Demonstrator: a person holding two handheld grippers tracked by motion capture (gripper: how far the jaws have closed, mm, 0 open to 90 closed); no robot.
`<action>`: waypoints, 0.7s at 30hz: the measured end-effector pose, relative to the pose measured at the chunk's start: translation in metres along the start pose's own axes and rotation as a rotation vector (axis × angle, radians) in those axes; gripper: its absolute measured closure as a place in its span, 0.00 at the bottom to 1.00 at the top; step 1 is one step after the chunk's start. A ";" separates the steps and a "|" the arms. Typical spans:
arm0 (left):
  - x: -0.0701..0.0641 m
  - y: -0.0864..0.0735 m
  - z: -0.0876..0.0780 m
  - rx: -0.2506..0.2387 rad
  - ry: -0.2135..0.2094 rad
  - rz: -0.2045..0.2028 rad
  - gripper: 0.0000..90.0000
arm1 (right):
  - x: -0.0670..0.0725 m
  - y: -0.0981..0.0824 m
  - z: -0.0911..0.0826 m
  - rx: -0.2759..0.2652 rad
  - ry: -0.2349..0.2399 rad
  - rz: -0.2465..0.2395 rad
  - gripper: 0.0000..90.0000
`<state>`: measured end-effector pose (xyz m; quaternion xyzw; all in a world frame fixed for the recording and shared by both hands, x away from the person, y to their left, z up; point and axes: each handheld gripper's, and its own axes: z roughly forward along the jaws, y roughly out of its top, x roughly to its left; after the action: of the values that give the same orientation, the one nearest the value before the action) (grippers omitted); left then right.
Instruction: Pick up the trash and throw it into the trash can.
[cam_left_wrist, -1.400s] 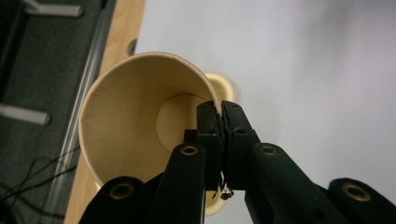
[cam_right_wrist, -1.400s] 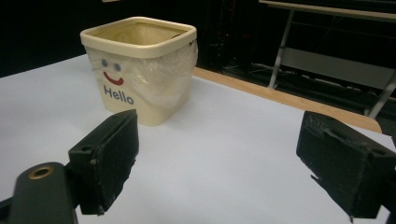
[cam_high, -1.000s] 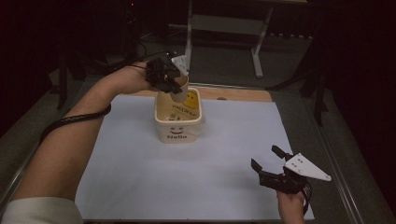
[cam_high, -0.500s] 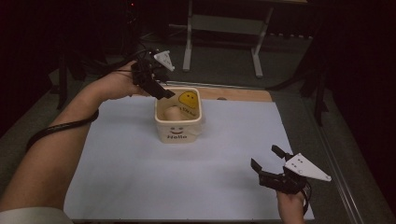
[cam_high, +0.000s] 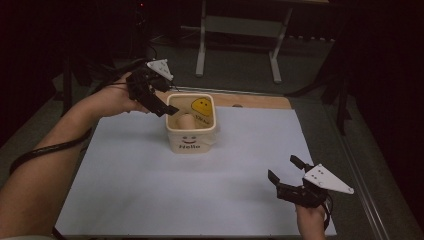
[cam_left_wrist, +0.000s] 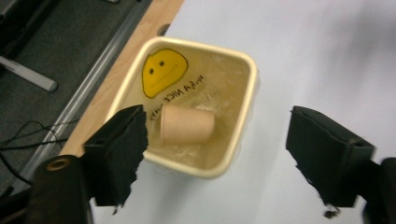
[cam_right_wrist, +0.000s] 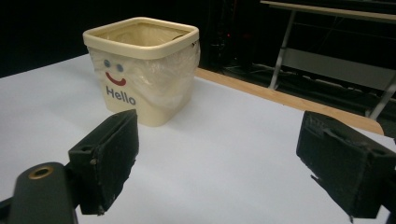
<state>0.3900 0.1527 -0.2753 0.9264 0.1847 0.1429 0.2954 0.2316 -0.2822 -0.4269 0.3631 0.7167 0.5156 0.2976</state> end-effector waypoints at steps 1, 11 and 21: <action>0.000 0.000 0.000 0.000 0.000 0.000 0.22 | 0.000 0.000 0.000 0.000 0.000 0.000 0.14; -0.014 -0.028 -0.007 -0.010 -0.060 -0.065 0.02 | 0.001 0.001 0.001 0.000 0.004 0.001 0.14; -0.038 -0.057 -0.006 -0.050 -0.048 -0.092 0.01 | 0.002 0.001 0.000 -0.003 0.004 -0.004 0.14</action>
<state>0.3390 0.1820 -0.3107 0.9123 0.2165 0.1117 0.3292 0.2312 -0.2803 -0.4259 0.3602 0.7171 0.5169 0.2981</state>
